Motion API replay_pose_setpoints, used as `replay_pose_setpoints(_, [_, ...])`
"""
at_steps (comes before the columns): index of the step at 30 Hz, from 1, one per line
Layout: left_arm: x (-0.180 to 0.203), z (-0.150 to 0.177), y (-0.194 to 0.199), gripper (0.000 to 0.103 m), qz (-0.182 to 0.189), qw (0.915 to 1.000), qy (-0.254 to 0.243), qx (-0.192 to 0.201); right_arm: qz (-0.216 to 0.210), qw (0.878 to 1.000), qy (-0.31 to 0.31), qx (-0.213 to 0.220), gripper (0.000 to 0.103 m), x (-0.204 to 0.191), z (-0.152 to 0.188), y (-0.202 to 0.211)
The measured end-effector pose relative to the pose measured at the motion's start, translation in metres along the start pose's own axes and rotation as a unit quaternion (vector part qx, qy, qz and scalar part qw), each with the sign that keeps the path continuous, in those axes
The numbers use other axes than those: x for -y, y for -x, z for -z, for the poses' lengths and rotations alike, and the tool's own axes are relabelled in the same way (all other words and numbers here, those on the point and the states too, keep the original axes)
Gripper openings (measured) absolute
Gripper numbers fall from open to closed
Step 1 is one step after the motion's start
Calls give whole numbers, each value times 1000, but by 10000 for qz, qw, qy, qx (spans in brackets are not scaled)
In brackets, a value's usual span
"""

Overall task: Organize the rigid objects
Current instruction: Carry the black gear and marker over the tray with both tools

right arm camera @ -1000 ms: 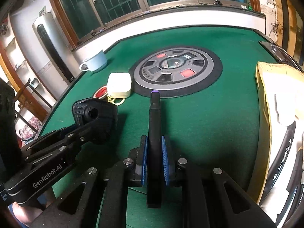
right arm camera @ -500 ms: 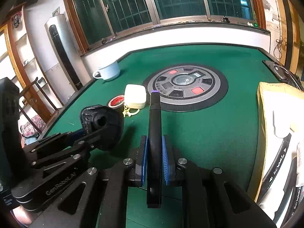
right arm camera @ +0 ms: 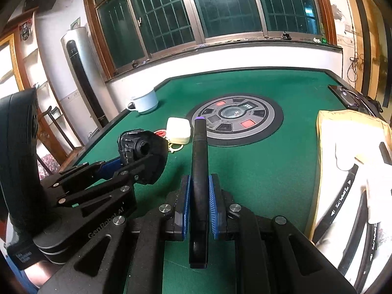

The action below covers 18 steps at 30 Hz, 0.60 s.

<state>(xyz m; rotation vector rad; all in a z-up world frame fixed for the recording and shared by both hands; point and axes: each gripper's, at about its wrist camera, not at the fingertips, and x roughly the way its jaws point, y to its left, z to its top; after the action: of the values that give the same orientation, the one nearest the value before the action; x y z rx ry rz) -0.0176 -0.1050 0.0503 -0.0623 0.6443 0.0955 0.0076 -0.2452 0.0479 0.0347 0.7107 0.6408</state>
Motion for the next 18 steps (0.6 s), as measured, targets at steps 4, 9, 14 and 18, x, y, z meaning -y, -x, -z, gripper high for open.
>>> replay_pose_setpoints(4, [4,0,2,24,-51,9999,-101,57,11,10000,-51,5,13,3,1,2])
replay_pose_setpoints(9, [11,1,6,24,-114,9996,-223,132,1,10000,-65,39,13,5,1,6])
replay_pose_setpoints(14, [18,2,9,24,-182,9991,-342,187,-33,9999,-125,39,13,9,2,8])
replay_pose_setpoints(18, [22,2,11,24,-182,9988,-413,196,-31,9998,-179,63,13,14,4,12])
